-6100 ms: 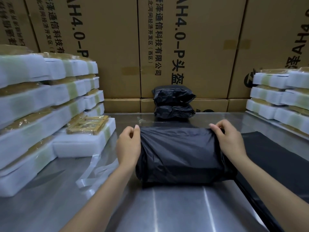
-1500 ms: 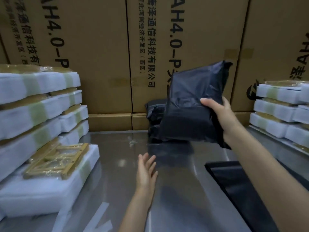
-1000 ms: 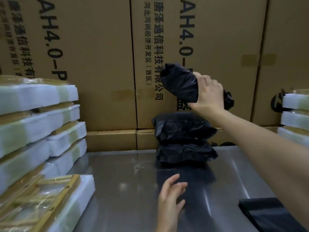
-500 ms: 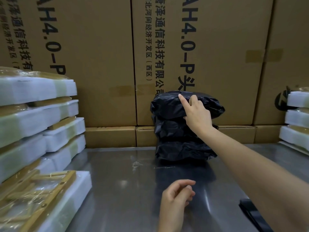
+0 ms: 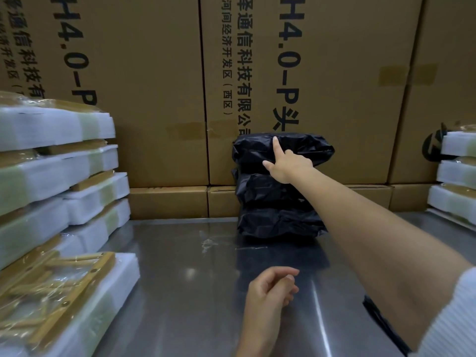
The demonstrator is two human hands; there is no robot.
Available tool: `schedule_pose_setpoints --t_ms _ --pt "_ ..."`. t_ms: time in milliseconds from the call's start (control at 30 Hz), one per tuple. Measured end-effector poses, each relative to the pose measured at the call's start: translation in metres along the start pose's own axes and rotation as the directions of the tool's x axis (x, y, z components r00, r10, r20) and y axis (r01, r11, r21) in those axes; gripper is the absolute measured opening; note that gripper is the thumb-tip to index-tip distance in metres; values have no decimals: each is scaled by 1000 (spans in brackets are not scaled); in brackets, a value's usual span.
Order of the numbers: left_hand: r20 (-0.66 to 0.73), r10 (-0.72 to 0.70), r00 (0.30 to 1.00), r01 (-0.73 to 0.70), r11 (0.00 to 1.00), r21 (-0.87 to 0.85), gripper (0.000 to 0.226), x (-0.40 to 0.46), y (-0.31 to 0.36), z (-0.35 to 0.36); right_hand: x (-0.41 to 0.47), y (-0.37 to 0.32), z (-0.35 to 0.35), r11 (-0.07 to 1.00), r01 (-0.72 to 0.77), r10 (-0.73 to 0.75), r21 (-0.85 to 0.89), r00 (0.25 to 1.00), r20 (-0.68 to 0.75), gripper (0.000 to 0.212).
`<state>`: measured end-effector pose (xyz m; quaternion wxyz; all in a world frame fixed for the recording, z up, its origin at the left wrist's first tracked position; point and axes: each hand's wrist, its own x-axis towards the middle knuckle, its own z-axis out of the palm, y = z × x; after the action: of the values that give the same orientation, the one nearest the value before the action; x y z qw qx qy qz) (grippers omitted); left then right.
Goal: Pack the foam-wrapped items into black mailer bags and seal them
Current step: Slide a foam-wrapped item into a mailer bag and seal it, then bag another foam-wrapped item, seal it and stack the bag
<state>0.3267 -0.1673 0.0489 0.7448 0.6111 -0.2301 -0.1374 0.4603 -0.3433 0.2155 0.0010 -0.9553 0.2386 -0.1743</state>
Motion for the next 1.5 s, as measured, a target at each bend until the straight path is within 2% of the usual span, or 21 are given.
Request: schedule_pose_setpoints --t_ms 67,200,267,333,433,467,533,700,833,967,1067,1133,1200,1333,1500 --pt "-5 2 1000 -2 1000 14 19 2 0 1 -9 -2 5 999 -2 2 46 1000 -5 72" --pt "0 18 1000 -18 995 100 20 4 1 7 -55 0 42 973 122 -72 197 967 -245 65" --pt "-14 37 999 -35 992 118 17 5 4 5 -87 -1 68 949 189 -113 251 951 -288 61" --pt "-70 26 997 -24 999 31 16 7 7 -1 -123 0 92 938 184 -111 294 963 -247 57" --pt "-243 -94 966 50 982 -181 25 6 8 -2 -179 16 115 928 76 -40 365 994 -103 55" --pt "-278 -108 954 55 980 -194 27 2 8 1 -198 24 118 928 41 -20 370 998 -60 55" --pt "-300 -79 951 42 991 -126 29 -16 6 10 -231 33 116 942 15 -6 337 1000 -26 54" --pt "-280 50 959 -21 994 105 29 -69 9 18 -298 29 86 976 91 -70 196 991 -113 36" --pt "-260 84 962 -22 972 234 24 -118 17 30 -349 43 70 993 17 0 121 991 -136 29" --pt "-218 86 972 -36 974 222 27 -172 27 34 -384 69 51 993 -111 115 38 982 -150 40" --pt "-185 70 980 -46 990 135 28 -206 28 26 -402 102 39 941 -338 339 18 941 -13 50" --pt "-153 57 987 -41 994 105 27 -221 29 24 -411 115 31 921 -389 387 16 919 76 42" --pt "-128 48 991 -33 992 119 26 -232 30 26 -419 114 27 951 -302 308 -68 947 89 30" --pt "-85 58 995 -39 976 213 24 -244 30 28 -433 95 18 969 -121 143 -214 985 91 25" --pt "-31 45 998 -31 936 351 23 -253 30 30 -440 73 10 974 -76 100 -215 989 105 22"
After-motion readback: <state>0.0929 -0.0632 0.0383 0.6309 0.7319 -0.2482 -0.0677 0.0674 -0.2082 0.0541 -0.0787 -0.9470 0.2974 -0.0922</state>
